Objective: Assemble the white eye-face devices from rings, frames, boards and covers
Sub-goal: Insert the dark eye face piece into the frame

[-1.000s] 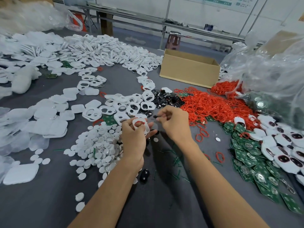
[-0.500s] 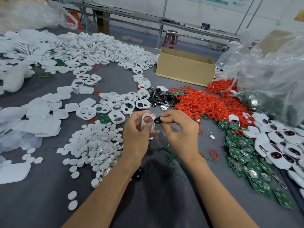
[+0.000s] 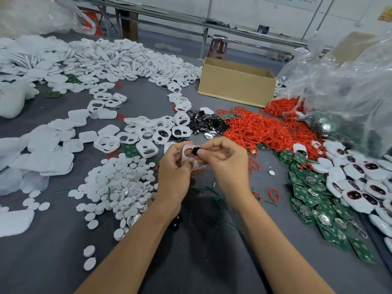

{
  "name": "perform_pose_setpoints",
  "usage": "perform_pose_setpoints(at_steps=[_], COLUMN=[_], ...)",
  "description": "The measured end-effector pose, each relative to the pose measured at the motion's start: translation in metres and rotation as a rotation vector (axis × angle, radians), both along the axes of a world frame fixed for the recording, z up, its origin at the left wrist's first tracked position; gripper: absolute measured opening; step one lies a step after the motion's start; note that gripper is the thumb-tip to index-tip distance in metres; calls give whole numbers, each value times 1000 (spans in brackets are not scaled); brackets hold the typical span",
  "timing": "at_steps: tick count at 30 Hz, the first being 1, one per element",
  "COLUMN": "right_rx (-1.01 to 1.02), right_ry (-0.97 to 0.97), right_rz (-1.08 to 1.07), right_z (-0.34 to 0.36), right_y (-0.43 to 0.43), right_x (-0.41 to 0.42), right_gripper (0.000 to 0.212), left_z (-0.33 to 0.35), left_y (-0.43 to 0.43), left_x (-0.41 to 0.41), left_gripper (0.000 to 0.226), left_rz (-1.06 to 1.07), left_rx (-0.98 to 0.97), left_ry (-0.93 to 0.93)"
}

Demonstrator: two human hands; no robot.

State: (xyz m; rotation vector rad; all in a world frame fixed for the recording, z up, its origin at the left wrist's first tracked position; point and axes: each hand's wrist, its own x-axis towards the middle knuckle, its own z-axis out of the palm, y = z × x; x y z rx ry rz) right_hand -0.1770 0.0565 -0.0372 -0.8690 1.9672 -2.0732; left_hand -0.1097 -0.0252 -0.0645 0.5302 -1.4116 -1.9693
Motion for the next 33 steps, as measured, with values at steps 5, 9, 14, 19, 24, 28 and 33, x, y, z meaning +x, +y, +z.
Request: perform_pose_setpoints(at_steps=[5,9,14,19,24,28,33], right_rx=[62,123,169,258,297,275,335], right_ry=[31,126,140,156,188,157,307], right_rz=[-40,-124,-145,-120,-159,-100,-119], right_z=[-4,-4,-1,8,8,10,10], right_y=[-1,1,4,7,5,7,8], right_x=[0,-3,-4,-8,-7,-8,-8], right_gripper=[22,24,20,23,24,21,17], left_z=[2,4,5,2,1,2,2], left_y=[2,4,0,3,4,3,3], left_x=[0,1,0,-1,-2,-2,-4], left_gripper=[37,32,26,21,20,19,16], left_rz=[-48,-101,-124,-119,-105,-79,-83], left_rx=[4,37,104,52,34,44,101], left_ry=[9,25,18,2,9,23,21])
